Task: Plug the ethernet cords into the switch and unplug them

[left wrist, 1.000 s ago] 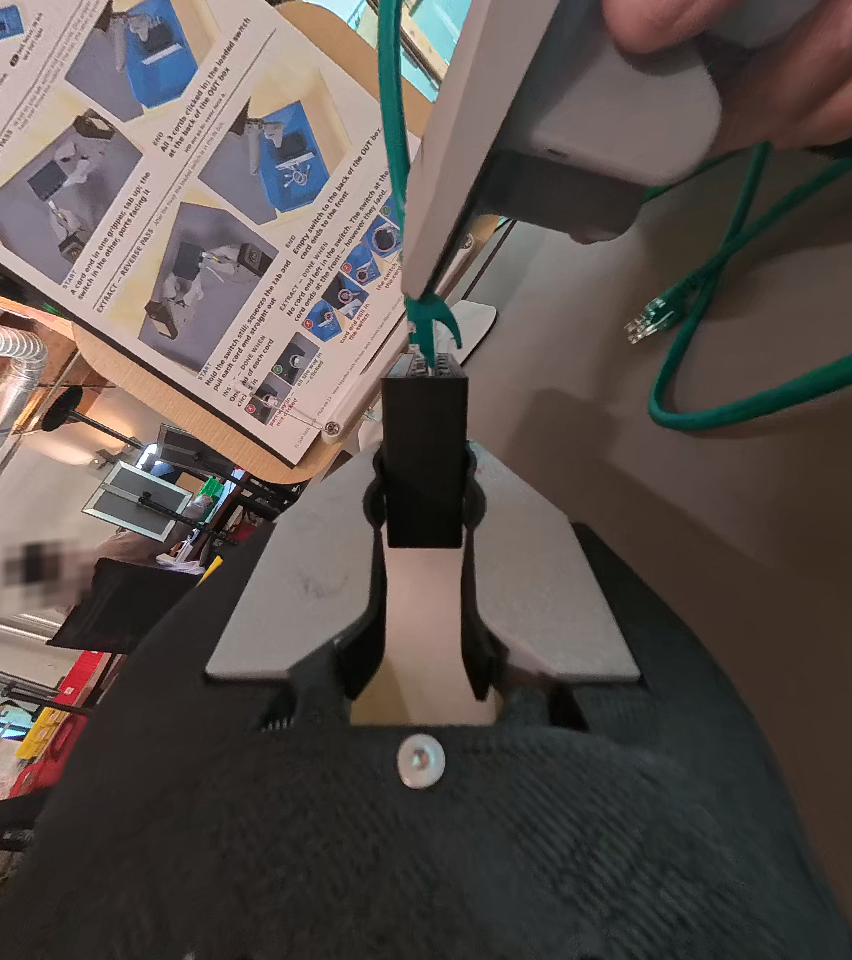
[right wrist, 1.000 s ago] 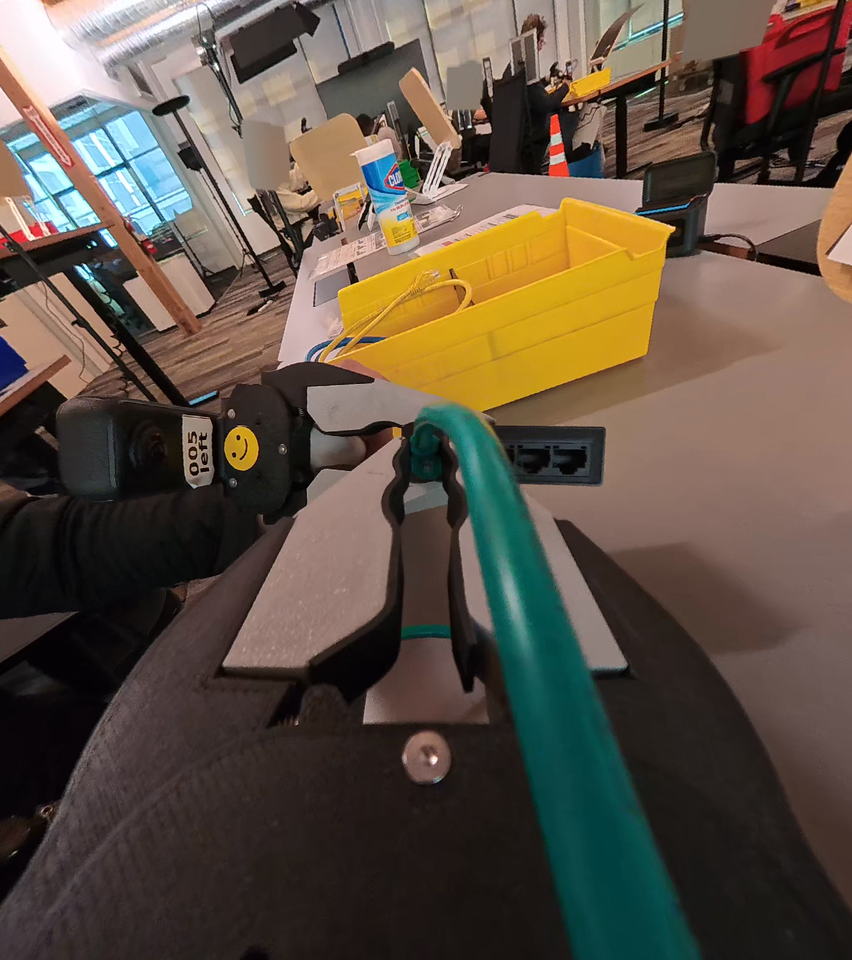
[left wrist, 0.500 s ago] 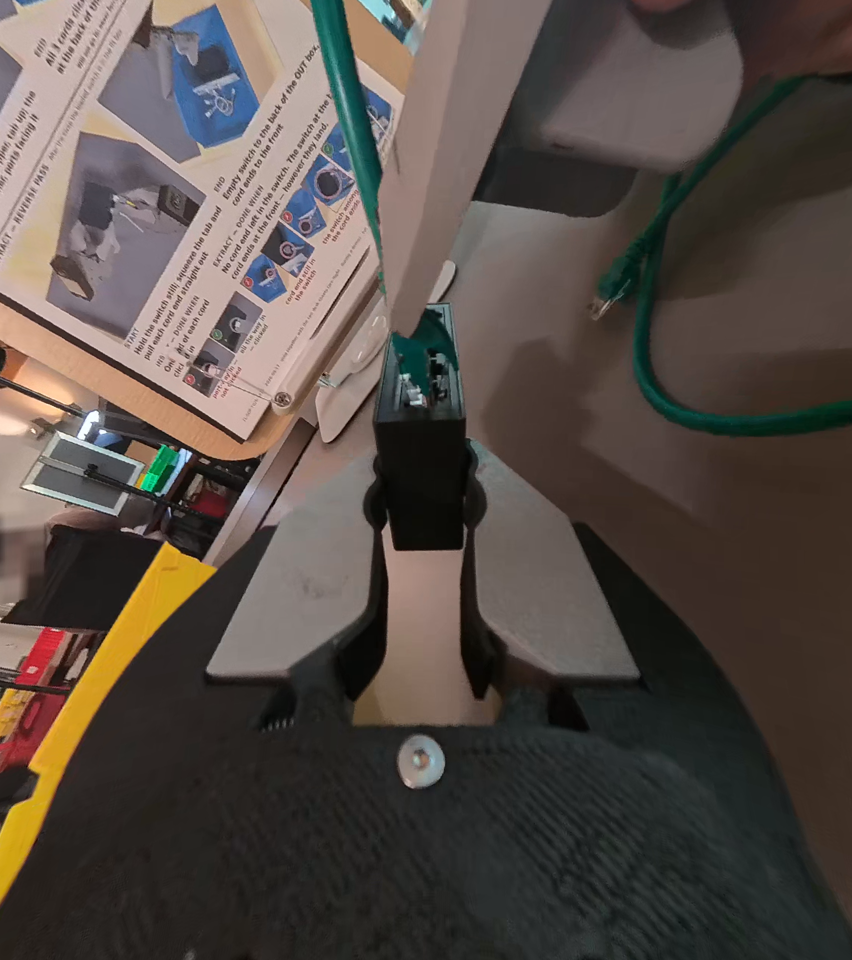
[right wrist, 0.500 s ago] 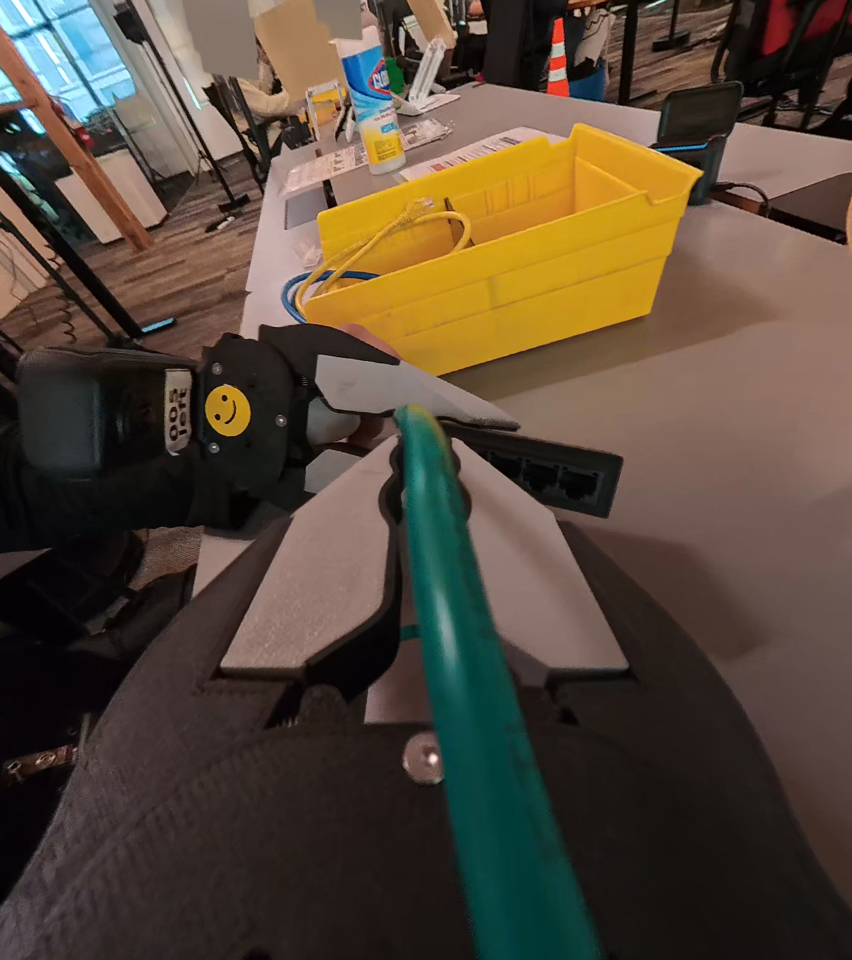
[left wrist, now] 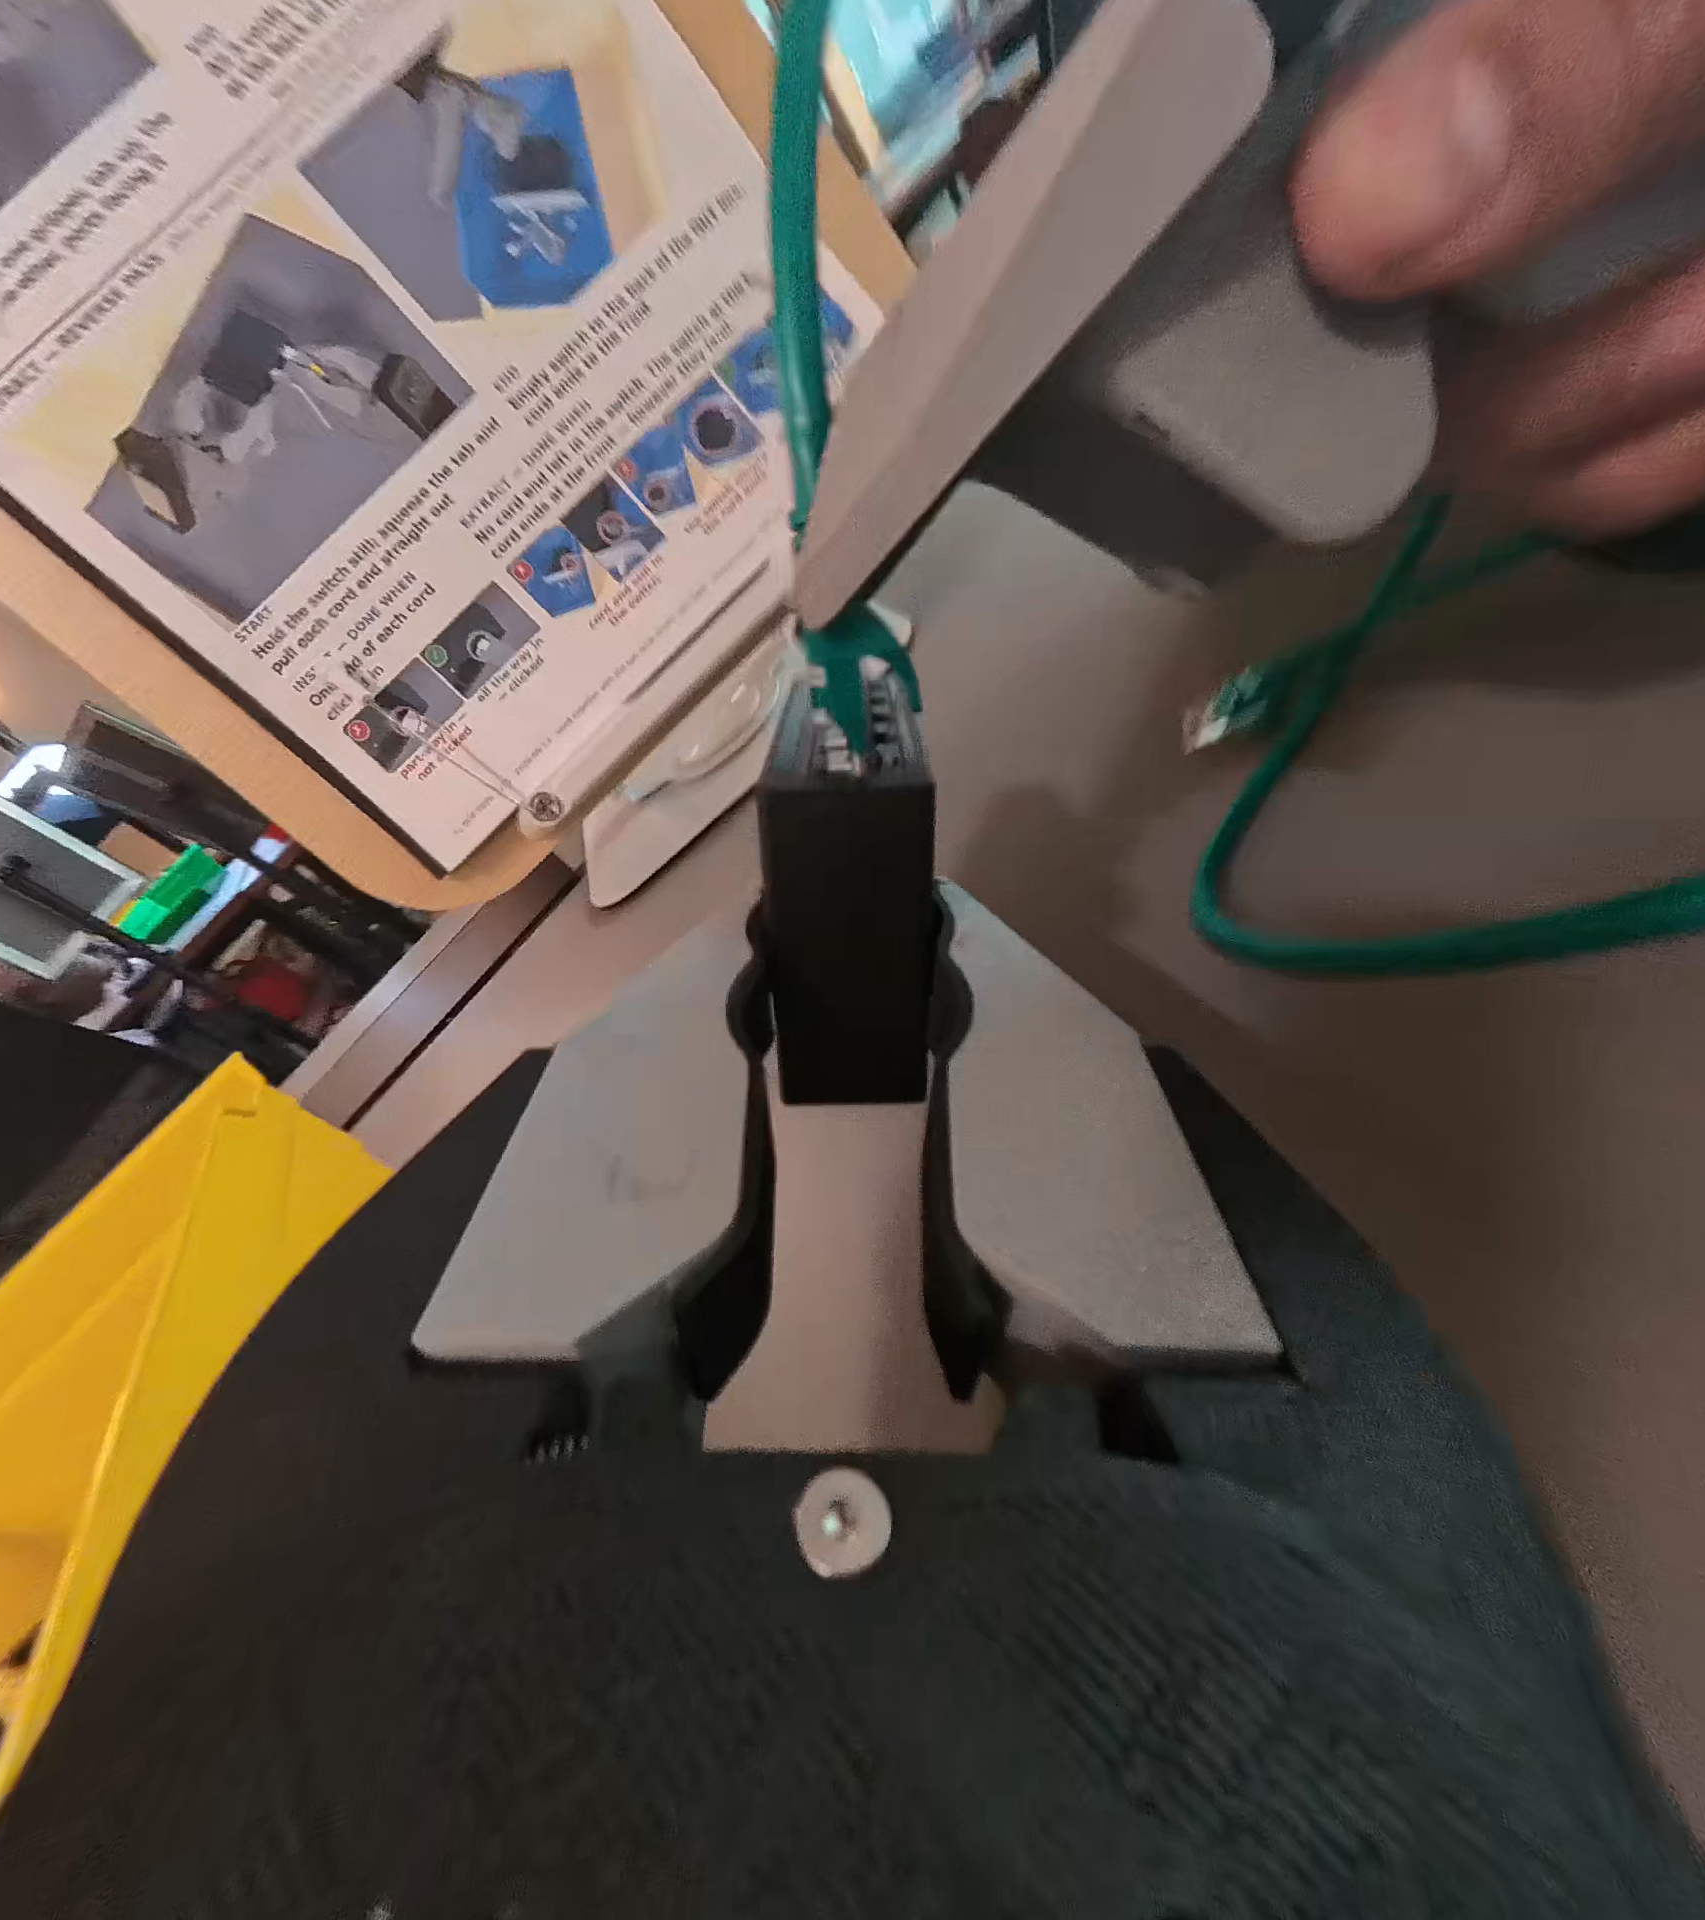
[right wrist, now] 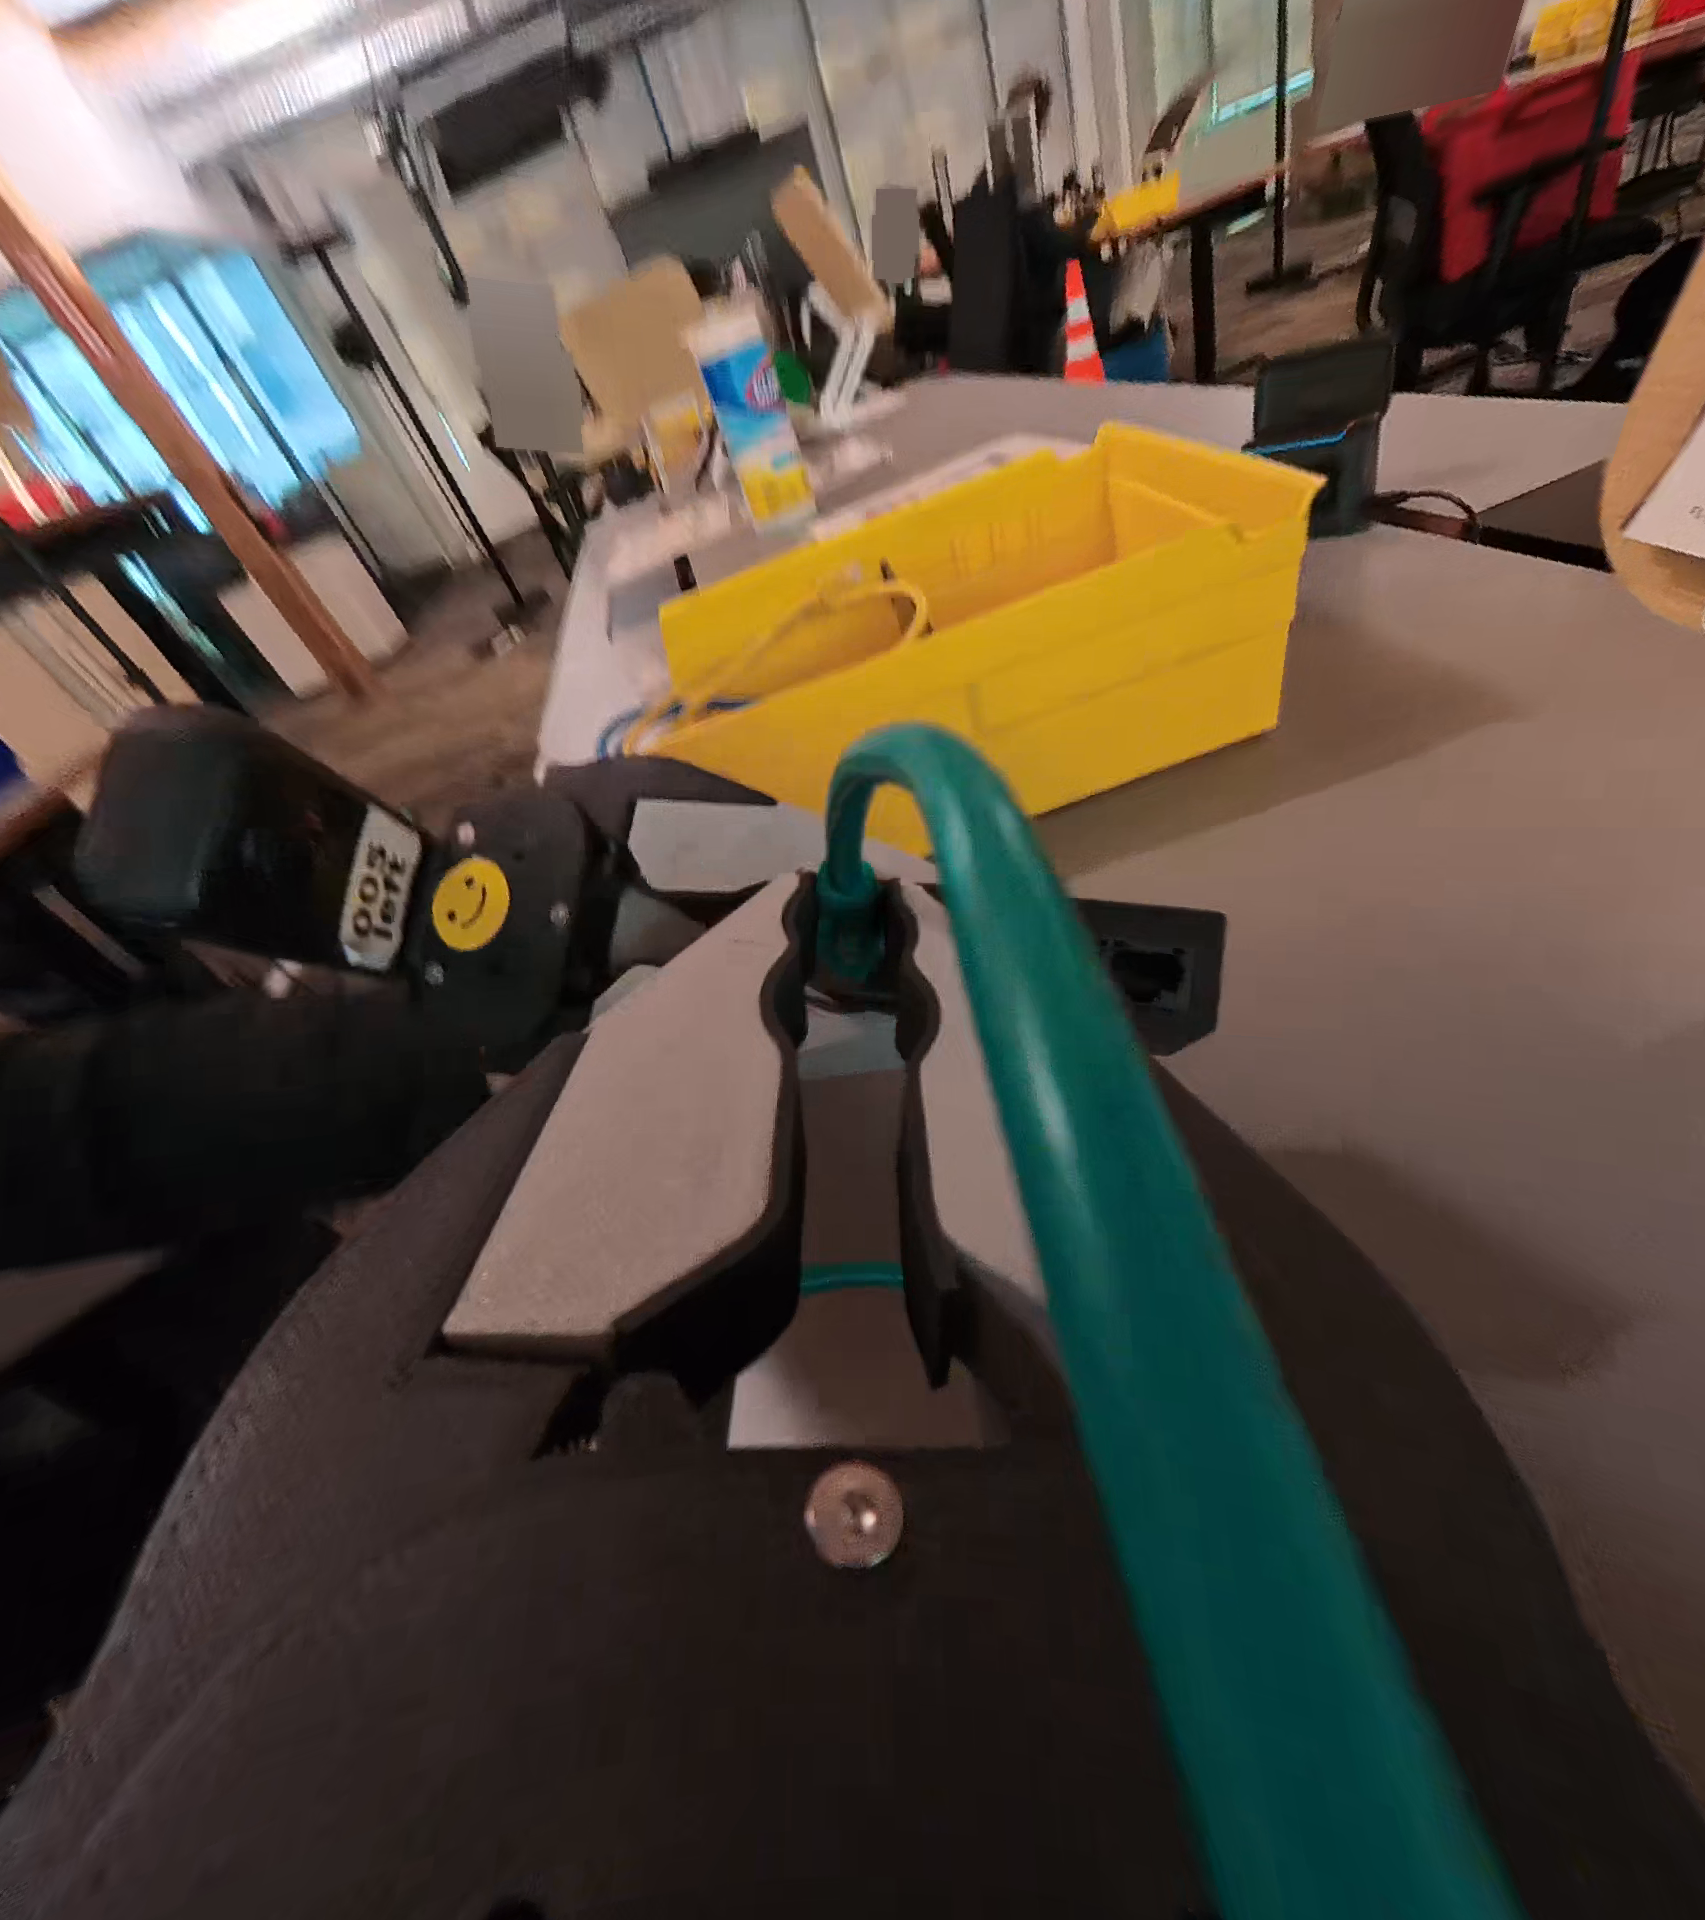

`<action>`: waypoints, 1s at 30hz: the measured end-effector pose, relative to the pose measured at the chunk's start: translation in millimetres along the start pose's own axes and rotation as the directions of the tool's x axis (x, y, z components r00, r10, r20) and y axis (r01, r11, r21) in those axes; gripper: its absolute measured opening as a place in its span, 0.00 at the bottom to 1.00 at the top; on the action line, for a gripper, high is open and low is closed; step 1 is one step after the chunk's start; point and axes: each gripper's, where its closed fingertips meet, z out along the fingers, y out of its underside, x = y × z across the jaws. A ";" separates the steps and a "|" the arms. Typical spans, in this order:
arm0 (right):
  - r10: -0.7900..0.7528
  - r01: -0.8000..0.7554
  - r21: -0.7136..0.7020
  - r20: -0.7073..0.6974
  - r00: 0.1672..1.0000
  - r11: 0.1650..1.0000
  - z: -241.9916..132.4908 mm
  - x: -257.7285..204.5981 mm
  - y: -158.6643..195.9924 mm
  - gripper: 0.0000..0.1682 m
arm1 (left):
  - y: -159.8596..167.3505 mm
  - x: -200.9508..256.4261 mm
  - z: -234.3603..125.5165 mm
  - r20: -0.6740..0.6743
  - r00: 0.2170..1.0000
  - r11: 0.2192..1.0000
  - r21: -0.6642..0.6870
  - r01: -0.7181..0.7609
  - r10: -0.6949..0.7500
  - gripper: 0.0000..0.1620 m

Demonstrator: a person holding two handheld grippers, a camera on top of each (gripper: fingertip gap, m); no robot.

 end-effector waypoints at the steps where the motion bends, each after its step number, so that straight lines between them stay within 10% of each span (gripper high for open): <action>1: 0.043 -0.044 0.031 0.013 0.999 0.999 -2.6 3.4 -4.6 0.05 | -3.8 -2.5 -0.3 0.006 1.000 0.999 0.024 0.027 -0.027 0.15; 30: 0.478 -0.521 -0.057 0.491 0.728 0.852 -26.5 -10.5 -4.3 0.06 | -50.8 11.5 -35.4 0.006 0.985 0.932 0.321 -0.166 0.173 0.15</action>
